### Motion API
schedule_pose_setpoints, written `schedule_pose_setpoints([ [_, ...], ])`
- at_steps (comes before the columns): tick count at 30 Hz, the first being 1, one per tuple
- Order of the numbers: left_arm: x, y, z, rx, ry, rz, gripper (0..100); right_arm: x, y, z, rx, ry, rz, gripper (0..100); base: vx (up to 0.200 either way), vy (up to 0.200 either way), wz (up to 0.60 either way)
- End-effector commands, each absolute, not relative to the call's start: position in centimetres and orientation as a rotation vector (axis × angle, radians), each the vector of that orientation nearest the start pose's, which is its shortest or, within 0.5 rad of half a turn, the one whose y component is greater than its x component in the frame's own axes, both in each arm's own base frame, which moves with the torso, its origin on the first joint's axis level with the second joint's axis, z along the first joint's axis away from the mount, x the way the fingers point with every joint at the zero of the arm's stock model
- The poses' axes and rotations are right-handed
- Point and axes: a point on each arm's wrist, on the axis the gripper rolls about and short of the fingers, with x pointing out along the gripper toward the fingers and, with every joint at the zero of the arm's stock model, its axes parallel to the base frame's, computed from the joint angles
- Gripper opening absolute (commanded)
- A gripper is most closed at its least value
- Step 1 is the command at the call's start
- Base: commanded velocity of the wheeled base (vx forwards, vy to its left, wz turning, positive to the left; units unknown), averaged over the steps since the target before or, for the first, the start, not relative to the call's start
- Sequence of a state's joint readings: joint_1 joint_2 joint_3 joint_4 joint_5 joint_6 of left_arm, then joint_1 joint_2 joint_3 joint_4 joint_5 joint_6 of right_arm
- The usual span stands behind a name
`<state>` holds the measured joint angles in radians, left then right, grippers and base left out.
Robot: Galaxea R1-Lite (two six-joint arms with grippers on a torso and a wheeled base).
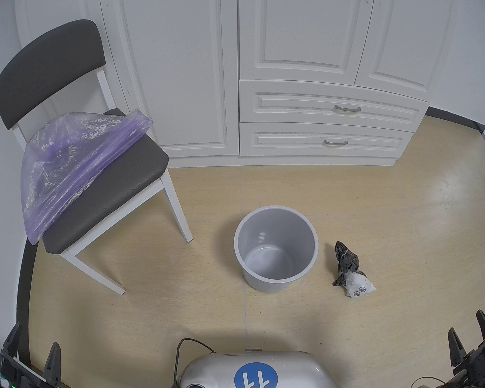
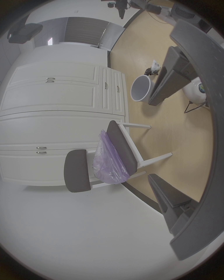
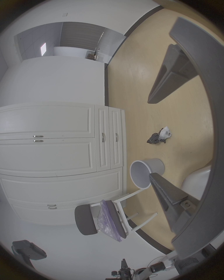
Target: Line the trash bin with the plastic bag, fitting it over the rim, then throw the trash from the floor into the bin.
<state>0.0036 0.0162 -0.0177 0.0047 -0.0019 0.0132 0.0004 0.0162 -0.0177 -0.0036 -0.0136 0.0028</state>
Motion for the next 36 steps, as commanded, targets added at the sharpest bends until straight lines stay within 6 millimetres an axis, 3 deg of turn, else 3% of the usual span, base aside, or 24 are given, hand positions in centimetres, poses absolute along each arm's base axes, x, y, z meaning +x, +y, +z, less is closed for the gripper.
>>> schedule_pose_setpoints([
  [1,-2.27,-0.01,7.55,0.014,0.006,0.001,100,-2.28,-0.03,7.60,0.003,-0.005,-0.012,100,0.000,0.000,0.00],
  [30,-2.28,0.05,7.59,-0.018,0.000,0.031,100,-2.28,-0.04,7.61,0.009,-0.006,-0.017,100,0.000,0.000,0.00],
  [36,-2.28,-0.07,7.58,0.054,-0.004,-0.018,100,-2.28,0.01,7.61,-0.040,-0.006,0.000,100,0.000,0.000,0.00],
])
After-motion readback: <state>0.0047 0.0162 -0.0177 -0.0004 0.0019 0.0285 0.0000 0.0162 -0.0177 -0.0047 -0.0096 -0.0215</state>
